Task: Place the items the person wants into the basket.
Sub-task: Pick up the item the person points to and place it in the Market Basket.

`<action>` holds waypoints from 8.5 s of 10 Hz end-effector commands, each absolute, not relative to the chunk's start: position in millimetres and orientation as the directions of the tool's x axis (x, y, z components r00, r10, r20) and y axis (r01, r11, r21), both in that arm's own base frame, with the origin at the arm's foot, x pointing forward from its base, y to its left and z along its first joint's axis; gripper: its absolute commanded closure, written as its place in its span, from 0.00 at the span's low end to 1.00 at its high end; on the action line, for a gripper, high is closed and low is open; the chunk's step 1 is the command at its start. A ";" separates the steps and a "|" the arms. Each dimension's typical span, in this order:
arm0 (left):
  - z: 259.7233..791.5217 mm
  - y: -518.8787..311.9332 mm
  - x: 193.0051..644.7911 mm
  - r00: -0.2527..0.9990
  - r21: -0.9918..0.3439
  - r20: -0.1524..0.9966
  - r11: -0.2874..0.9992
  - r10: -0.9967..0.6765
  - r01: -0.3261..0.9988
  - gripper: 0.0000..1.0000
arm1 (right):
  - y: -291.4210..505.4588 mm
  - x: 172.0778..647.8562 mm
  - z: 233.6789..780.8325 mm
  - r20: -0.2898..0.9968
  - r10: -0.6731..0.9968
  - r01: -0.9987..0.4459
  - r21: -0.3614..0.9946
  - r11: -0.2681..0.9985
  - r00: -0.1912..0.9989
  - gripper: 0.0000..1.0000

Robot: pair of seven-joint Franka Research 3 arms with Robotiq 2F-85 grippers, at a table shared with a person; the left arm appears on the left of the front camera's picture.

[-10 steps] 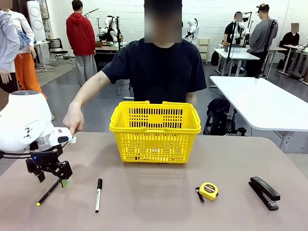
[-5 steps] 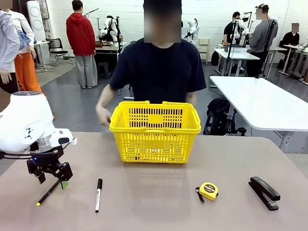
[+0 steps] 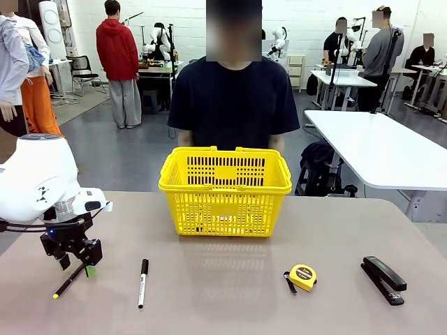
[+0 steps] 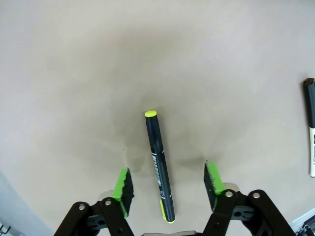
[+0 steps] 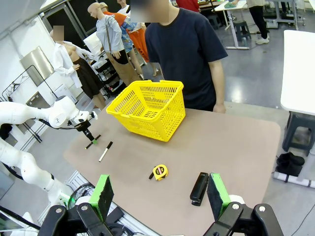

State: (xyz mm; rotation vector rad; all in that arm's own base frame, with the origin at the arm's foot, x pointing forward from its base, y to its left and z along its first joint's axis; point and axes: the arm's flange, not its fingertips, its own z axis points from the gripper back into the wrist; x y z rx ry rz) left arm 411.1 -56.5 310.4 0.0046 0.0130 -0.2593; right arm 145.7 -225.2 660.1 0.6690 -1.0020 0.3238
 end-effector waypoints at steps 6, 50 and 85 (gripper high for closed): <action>292.0 -45.4 361.4 0.954 0.008 -0.034 0.955 -0.297 0.297 1.00 | -223.4 146.2 658.4 0.863 -0.048 -0.559 0.367 0.743 0.502 0.00; 479.1 -390.0 583.4 -0.021 0.121 0.052 -0.015 -0.998 0.993 0.89 | -223.4 146.2 658.4 0.863 -0.048 -0.559 0.367 0.743 0.502 0.00; 571.3 -100.3 285.0 0.681 0.093 0.320 0.737 -0.659 0.669 0.00 | -223.4 146.2 658.4 0.863 -0.048 -0.559 0.367 0.743 0.502 0.00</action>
